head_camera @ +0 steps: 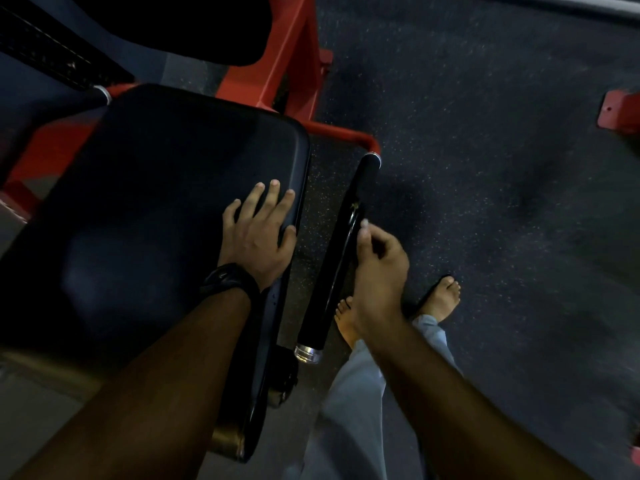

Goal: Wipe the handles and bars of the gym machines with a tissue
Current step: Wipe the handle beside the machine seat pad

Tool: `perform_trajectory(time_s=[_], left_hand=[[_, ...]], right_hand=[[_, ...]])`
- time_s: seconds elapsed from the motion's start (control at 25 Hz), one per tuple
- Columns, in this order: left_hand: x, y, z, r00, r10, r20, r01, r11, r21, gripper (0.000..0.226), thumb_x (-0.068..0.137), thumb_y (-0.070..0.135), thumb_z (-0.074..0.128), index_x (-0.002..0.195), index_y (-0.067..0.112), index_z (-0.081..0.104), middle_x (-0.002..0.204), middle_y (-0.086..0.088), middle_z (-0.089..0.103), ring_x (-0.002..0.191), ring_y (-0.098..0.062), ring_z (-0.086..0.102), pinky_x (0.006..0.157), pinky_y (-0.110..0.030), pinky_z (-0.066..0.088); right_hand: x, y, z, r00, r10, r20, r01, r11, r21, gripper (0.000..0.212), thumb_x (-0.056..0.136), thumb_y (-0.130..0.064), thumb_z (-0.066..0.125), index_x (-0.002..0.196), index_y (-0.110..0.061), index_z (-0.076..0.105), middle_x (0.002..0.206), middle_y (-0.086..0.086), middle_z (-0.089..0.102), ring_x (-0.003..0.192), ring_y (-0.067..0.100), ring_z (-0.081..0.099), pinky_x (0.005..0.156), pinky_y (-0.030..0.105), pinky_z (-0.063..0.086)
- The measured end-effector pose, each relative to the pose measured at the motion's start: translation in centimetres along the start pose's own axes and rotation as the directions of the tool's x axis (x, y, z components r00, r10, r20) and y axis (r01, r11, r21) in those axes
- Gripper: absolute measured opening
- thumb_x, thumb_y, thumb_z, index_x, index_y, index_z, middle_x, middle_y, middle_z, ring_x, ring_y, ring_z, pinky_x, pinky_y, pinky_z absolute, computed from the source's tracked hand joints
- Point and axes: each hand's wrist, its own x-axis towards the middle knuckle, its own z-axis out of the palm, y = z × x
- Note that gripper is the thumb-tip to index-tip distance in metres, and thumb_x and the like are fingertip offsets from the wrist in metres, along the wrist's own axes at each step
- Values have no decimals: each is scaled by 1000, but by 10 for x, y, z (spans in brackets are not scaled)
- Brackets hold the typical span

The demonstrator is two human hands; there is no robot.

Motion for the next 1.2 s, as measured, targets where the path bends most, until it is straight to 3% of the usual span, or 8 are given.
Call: perform_trajectory(time_s=[0.12,0.32,0.44,0.64,0.76,0.88,0.96,1.2], left_hand=[[0,0,1,1000,3,-9,-3,1000,5,58,95,36,48,151,24,35,160,-2,29,148,-22,21,115,-53,21],[1,-1,1,1000,1,-11,0,1000,17,60,93,40,39,151,24,36,159,-2,30,147,-22,22,114,-52,22],[0,-2,2,1000,-1,-4,1,999,33,59,95,39,43,151,26,34,160,0,29,148,-21,20,115,-51,21],[0,-2,1,1000,-4,0,4,1000,24,58,96,40,44,152,27,32,161,2,25,148,-19,19,116,-50,19],[0,-4,1,1000,1,6,-1,1000,17,58,96,41,40,152,27,32,162,2,24,148,-19,18,116,-50,19],[0,-5,-1,1000,-3,5,3,1000,1,60,94,43,32,152,27,33,161,1,25,148,-20,19,116,-50,19],[0,-5,0,1000,1,3,-1,1000,-19,61,93,43,29,151,27,33,161,1,25,148,-20,20,116,-50,19],[0,-5,1,1000,4,-23,-5,999,-32,59,94,42,31,151,26,34,160,1,27,148,-19,21,115,-49,20]], right_hand=[[-12,6,-4,897,-440,50,425,825,-371,13,97,-10,60,103,-20,65,108,-5,63,99,-2,60,86,10,46],[-11,17,-19,709,-565,421,694,456,-557,23,98,-18,50,113,-12,67,118,3,59,111,8,51,96,19,43],[8,-4,-32,596,-488,637,803,369,-469,29,99,-20,49,117,-7,66,119,7,60,113,4,48,95,26,48],[16,-27,-36,106,-77,991,949,-291,-124,41,80,-12,65,121,-6,65,122,17,61,115,28,45,81,36,55],[29,-54,-10,154,80,985,968,-211,-135,29,88,-11,61,117,-11,67,119,14,60,108,29,53,82,42,56],[12,-56,-2,-88,397,914,963,-201,180,37,94,-11,41,123,-9,63,129,13,55,118,27,50,95,38,49],[31,-69,11,-92,472,877,918,-301,258,40,97,-13,42,135,-12,53,143,12,46,133,27,41,109,37,40],[76,-97,45,170,563,809,883,-451,128,39,95,-14,46,133,-20,54,132,5,54,125,23,48,106,38,43]])
